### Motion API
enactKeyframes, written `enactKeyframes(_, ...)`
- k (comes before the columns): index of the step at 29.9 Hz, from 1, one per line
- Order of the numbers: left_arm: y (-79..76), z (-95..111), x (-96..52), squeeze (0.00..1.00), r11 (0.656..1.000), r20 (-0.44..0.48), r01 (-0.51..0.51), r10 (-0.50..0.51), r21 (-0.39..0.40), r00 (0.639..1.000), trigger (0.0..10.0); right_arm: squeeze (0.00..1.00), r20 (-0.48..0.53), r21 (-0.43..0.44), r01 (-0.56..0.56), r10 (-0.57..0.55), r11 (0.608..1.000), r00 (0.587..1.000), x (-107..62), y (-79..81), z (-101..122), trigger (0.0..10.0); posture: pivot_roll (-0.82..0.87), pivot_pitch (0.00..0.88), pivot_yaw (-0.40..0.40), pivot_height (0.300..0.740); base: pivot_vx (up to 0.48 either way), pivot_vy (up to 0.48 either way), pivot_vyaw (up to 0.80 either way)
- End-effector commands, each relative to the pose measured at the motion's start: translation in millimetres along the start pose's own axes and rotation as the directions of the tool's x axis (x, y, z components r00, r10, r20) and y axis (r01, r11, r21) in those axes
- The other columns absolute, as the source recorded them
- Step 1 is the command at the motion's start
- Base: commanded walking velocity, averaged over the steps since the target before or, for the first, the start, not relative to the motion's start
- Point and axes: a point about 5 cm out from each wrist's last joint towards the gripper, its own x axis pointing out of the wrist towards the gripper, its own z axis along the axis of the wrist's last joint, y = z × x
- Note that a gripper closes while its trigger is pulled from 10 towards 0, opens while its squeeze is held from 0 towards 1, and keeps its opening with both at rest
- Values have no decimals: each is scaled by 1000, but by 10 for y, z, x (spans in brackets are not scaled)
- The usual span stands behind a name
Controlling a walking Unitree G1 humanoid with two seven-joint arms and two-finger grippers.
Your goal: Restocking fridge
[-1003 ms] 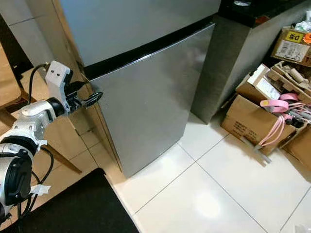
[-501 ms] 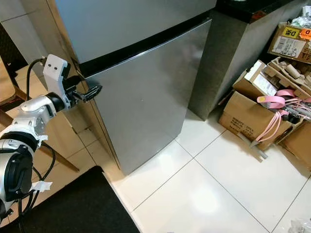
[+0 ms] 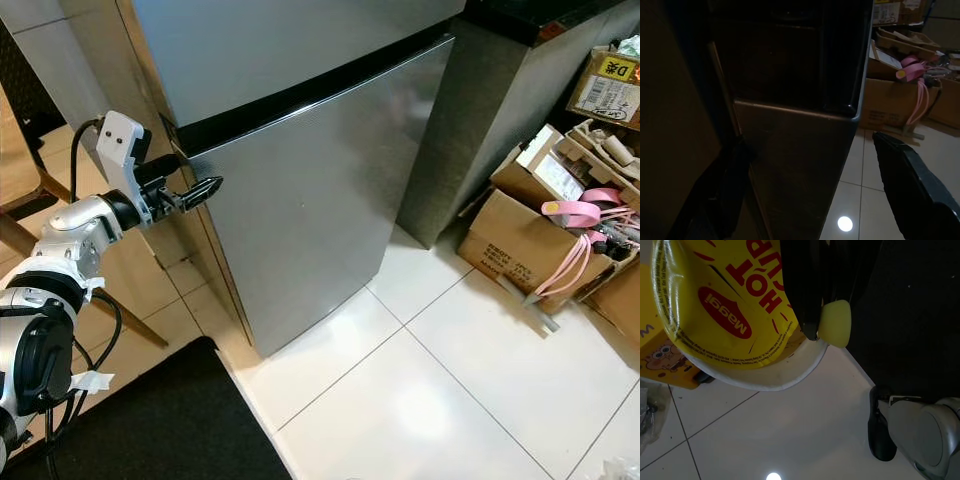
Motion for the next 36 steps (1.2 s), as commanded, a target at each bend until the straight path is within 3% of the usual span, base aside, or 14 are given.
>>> enactKeyframes(1, -199, -178, 78, 0, 992, -42, 119, -120, -32, 992, 10000, 0, -34, -8, -7, 7, 1000, 999, -22, 36, -100, 10000, -181, 213, 35, 740, 0, 0, 0)
enactKeyframes(9, -268, -198, 109, 0, 985, -41, 172, -173, -34, 984, 10000, 0, -33, -6, -7, 7, 1000, 999, -20, 41, -96, 10000, -182, 211, 36, 740, 0, 0, 0)
enactKeyframes(11, -380, -255, 150, 0, 970, -39, 240, -241, -47, 970, 10000, 0, -31, -4, -5, 5, 1000, 1000, -18, 39, -89, 10000, -184, 202, 40, 740, 0, 0, 0)
enactKeyframes(17, -487, -329, 176, 0, 953, -48, 297, -300, -54, 953, 10000, 0, -29, -3, -4, 3, 1000, 1000, -15, 38, -78, 10000, -184, 199, 40, 740, 0, 0, 0)
enactKeyframes(36, -542, -345, 197, 0, 941, -46, 332, -335, -64, 941, 10000, 0, -27, 5, -2, 2, 1000, 1000, -13, 54, -76, 10000, -185, 200, 50, 740, 0, 0, 0)
